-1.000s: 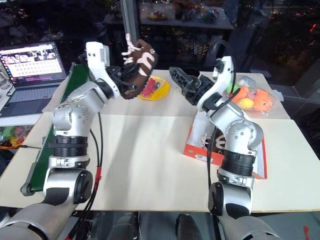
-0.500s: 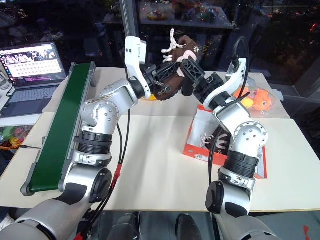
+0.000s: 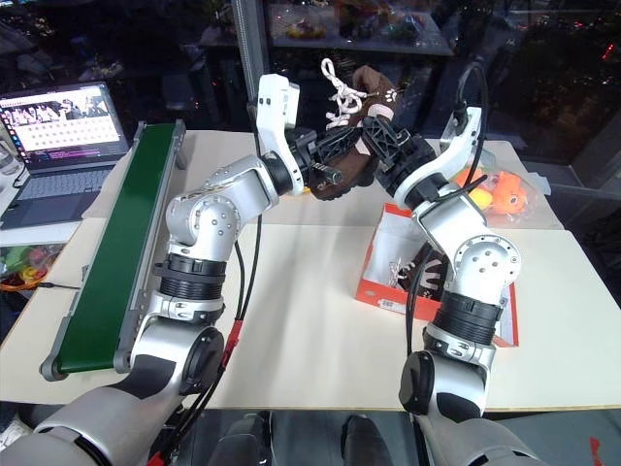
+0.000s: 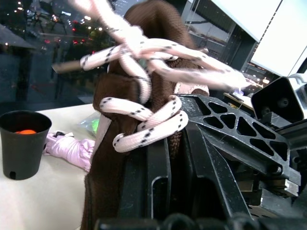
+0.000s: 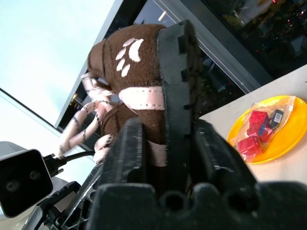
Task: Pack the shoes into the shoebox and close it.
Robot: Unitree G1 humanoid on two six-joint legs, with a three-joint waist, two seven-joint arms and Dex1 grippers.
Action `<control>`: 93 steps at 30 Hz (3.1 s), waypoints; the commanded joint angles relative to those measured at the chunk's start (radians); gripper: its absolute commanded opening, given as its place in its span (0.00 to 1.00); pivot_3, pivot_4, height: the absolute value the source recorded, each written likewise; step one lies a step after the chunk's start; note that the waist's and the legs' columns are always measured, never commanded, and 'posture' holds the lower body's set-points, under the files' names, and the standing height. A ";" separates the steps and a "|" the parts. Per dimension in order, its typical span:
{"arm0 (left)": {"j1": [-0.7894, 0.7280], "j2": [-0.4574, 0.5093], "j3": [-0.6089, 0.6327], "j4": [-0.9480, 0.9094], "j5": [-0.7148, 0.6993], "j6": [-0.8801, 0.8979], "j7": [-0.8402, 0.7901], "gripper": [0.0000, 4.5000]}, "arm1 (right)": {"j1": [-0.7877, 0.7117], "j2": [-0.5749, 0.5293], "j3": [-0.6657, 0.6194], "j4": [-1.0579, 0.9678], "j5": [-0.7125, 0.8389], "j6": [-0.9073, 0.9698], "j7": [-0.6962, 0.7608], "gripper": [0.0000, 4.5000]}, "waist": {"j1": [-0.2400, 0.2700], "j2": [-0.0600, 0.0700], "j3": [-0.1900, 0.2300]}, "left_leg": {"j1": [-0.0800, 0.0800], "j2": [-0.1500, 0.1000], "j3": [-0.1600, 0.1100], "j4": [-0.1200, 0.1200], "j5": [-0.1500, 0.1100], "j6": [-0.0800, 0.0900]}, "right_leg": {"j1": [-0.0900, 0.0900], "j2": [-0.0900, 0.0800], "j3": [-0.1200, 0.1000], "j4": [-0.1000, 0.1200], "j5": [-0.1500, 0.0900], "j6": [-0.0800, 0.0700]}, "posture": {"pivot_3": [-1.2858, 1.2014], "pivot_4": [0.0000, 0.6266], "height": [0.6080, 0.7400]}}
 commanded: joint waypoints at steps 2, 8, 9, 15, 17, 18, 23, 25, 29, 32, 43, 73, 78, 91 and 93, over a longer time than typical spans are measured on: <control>-0.007 0.013 0.030 -0.076 -0.040 0.000 -0.003 0.43 | -0.034 -0.038 -0.014 -0.001 -0.030 -0.087 -0.013 0.12 | 0.001 0.000 0.000 | 0.000 0.000 0.000 0.000 0.000 0.000 | 0.000 0.000 0.000 0.000 0.000 0.000 | 0.52 0.24 0.97; -0.016 0.073 0.076 0.005 0.022 -0.041 0.087 0.91 | -0.018 -0.135 0.036 0.010 -0.170 -0.128 -0.012 0.11 | 0.001 0.001 0.000 | 0.000 0.000 0.000 0.000 0.000 0.000 | 0.000 0.000 0.000 0.000 0.000 0.000 | 0.52 0.24 0.97; -0.018 0.092 0.086 0.018 0.028 -0.045 0.091 0.99 | -0.013 -0.171 0.055 0.013 -0.208 -0.113 -0.017 0.11 | 0.000 0.001 0.001 | 0.000 0.000 0.000 0.000 0.000 0.000 | 0.000 0.000 0.000 0.000 0.000 0.000 | 0.52 0.24 0.97; 0.008 0.198 0.077 0.038 0.079 -0.080 0.062 1.00 | 0.049 -0.355 0.175 0.068 -0.362 0.028 0.012 0.11 | 0.002 0.001 0.001 | -0.001 0.000 0.000 -0.001 0.000 0.000 | -0.002 0.000 0.000 -0.001 0.000 0.000 | 0.52 0.24 0.97; 0.017 0.206 0.077 0.038 0.084 -0.083 0.064 1.00 | 0.072 -0.367 0.173 0.085 -0.373 0.067 0.016 0.11 | 0.002 0.001 0.001 | -0.002 0.000 0.000 -0.001 0.000 0.000 | -0.002 0.000 0.000 -0.001 0.000 0.000 | 0.52 0.24 0.97; 0.020 0.207 0.076 0.035 0.087 -0.085 0.065 1.00 | 0.083 -0.370 0.171 0.090 -0.380 0.085 0.015 0.11 | 0.003 0.001 0.001 | -0.002 0.000 0.000 -0.001 0.000 0.000 | -0.003 0.000 0.000 -0.001 0.000 0.000 | 0.52 0.24 0.97; 0.044 0.199 0.056 0.001 0.093 -0.073 0.062 1.00 | 0.154 -0.337 0.135 0.102 -0.358 0.168 0.024 0.11 | 0.004 0.001 0.001 | -0.006 0.000 0.000 0.000 0.000 0.000 | -0.006 0.000 0.001 0.000 0.000 0.000 | 0.52 0.24 0.97; 0.051 0.198 0.051 -0.006 0.094 -0.070 0.062 1.00 | 0.176 -0.330 0.133 0.101 -0.364 0.187 0.029 0.11 | 0.004 0.001 0.001 | -0.006 0.000 0.000 0.000 0.000 0.000 | -0.006 0.000 0.001 0.000 0.000 0.000 | 0.52 0.24 0.97; 0.072 0.210 0.052 -0.021 0.095 -0.060 0.069 1.00 | 0.241 -0.317 0.140 0.103 -0.382 0.238 0.032 0.11 | 0.004 0.001 0.001 | -0.006 0.000 0.000 0.001 0.000 0.000 | -0.006 0.000 0.001 0.000 0.000 0.000 | 0.52 0.24 0.97; 0.083 0.212 0.053 -0.027 0.098 -0.055 0.080 1.00 | 0.265 -0.327 0.177 0.107 -0.415 0.267 0.038 0.11 | 0.003 0.001 0.001 | -0.006 -0.001 0.000 0.001 0.000 0.001 | -0.006 0.000 0.001 0.001 0.000 0.000 | 0.52 0.24 0.97; 0.110 0.199 0.054 -0.060 0.099 -0.043 0.117 1.00 | 0.333 -0.534 0.573 0.055 -0.602 0.218 0.364 0.34 | 0.012 0.000 0.000 | -0.004 -0.001 0.000 0.002 0.001 0.002 | -0.003 0.000 0.001 0.000 -0.001 0.001 | 0.52 0.24 0.97; 0.162 0.468 -0.306 -0.174 0.047 0.017 -0.617 1.00 | 0.455 -0.627 -0.159 -0.560 -0.314 0.695 0.476 0.52 | 0.018 0.000 0.000 | -0.007 -0.002 -0.001 0.012 -0.001 0.004 | -0.001 -0.001 0.001 0.001 -0.001 -0.002 | 0.52 0.24 0.97; 0.123 0.468 -0.346 -0.100 0.091 -0.031 -0.707 1.00 | 0.736 -0.599 -0.298 -0.711 -0.359 0.660 0.461 0.14 | 0.020 0.001 -0.001 | -0.006 -0.002 -0.001 0.013 -0.001 0.004 | 0.000 -0.001 0.002 0.001 -0.004 0.000 | 0.52 0.24 0.97; 0.111 0.503 -0.377 -0.092 0.207 -0.080 -0.759 1.00 | 1.142 -0.285 -0.195 -0.537 -0.570 0.195 0.420 0.00 | -0.001 0.003 -0.002 | -0.002 -0.002 -0.002 0.015 -0.002 0.005 | 0.005 -0.001 0.002 0.000 -0.006 0.003 | 0.52 0.24 0.97; 0.117 0.516 -0.370 -0.110 0.208 -0.061 -0.763 1.00 | 1.107 -0.241 -0.177 -0.410 -0.598 0.091 0.410 0.00 | 0.000 0.004 -0.002 | 0.001 -0.002 -0.002 0.015 -0.002 0.005 | 0.007 -0.001 0.002 0.000 -0.006 0.003 | 0.52 0.24 0.97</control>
